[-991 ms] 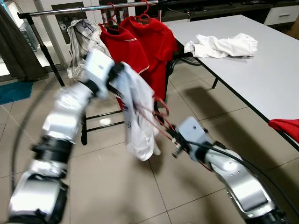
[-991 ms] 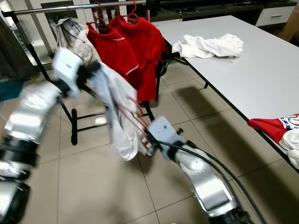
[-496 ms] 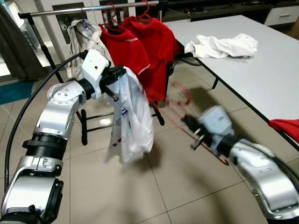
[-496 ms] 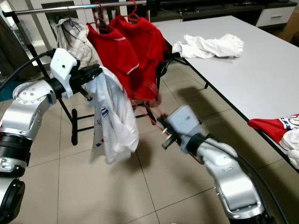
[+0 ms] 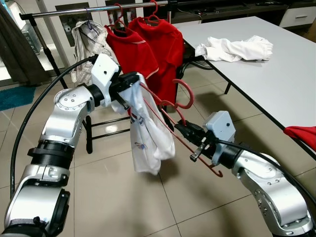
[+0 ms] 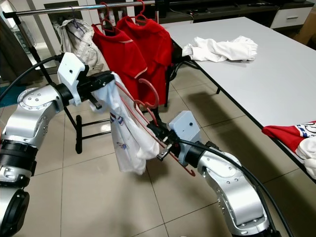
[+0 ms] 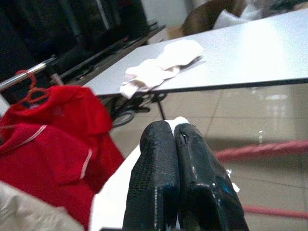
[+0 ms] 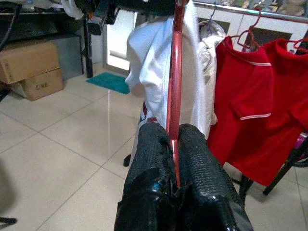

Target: Hang hanger

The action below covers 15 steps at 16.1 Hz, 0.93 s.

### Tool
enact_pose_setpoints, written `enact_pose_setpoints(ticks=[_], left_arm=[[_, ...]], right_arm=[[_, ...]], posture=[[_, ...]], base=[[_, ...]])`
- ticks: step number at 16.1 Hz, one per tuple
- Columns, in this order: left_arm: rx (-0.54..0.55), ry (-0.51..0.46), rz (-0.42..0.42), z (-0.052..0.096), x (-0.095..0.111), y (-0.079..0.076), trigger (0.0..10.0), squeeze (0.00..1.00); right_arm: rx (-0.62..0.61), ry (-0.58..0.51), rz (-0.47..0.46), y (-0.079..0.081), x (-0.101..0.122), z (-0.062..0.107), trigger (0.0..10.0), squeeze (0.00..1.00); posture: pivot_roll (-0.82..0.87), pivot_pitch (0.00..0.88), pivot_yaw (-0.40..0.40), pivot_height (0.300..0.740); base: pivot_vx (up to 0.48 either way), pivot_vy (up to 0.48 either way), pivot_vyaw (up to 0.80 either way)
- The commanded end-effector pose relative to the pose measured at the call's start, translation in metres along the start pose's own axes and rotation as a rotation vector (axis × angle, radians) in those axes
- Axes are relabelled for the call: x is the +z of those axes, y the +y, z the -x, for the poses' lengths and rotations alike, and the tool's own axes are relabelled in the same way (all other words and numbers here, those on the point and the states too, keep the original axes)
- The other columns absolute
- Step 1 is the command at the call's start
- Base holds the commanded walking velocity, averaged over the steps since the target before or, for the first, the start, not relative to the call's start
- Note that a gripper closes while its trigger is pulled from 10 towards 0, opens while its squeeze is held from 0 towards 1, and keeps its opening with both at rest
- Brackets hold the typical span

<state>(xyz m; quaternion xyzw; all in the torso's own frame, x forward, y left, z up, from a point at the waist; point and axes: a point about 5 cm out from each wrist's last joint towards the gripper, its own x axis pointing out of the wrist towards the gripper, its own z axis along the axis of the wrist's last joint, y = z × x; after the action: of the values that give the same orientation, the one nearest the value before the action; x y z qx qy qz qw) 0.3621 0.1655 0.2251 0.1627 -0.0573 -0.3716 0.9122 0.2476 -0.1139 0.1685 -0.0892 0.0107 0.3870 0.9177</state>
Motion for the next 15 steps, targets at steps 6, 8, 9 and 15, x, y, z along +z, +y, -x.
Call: enact_pose_setpoints(ticks=[6, 8, 9, 15], left_arm=[[-0.033, -0.007, -0.036, 0.007, 0.009, 0.011, 0.0, 0.0], [-0.061, -0.003, -0.038, 0.009, 0.009, 0.012, 0.0, 0.0], [-0.116, -0.007, -0.027, 0.01, 0.011, 0.01, 0.0, 0.0], [-0.156, 0.016, -0.03, 0.003, 0.005, -0.002, 0.0, 0.0]], right_arm=[[-0.043, 0.113, 0.066, -0.016, -0.018, 0.014, 10.0, 0.0], [-0.052, 0.135, 0.086, -0.021, -0.02, 0.017, 10.0, 0.0], [-0.08, 0.12, 0.08, -0.025, -0.017, 0.016, 10.0, 0.0], [-0.199, -0.048, -0.032, -0.018, 0.006, 0.0, 10.0, 0.0]], posture=[[-0.13, 0.0, 0.07, 0.74], [-0.13, 0.0, 0.07, 0.74], [-0.13, 0.0, 0.075, 0.74], [-0.14, 0.0, 0.092, 0.74]], base=[[0.0, 0.0, 0.0], [0.0, 0.0, 0.0], [0.0, 0.0, 0.0], [0.0, 0.0, 0.0]])
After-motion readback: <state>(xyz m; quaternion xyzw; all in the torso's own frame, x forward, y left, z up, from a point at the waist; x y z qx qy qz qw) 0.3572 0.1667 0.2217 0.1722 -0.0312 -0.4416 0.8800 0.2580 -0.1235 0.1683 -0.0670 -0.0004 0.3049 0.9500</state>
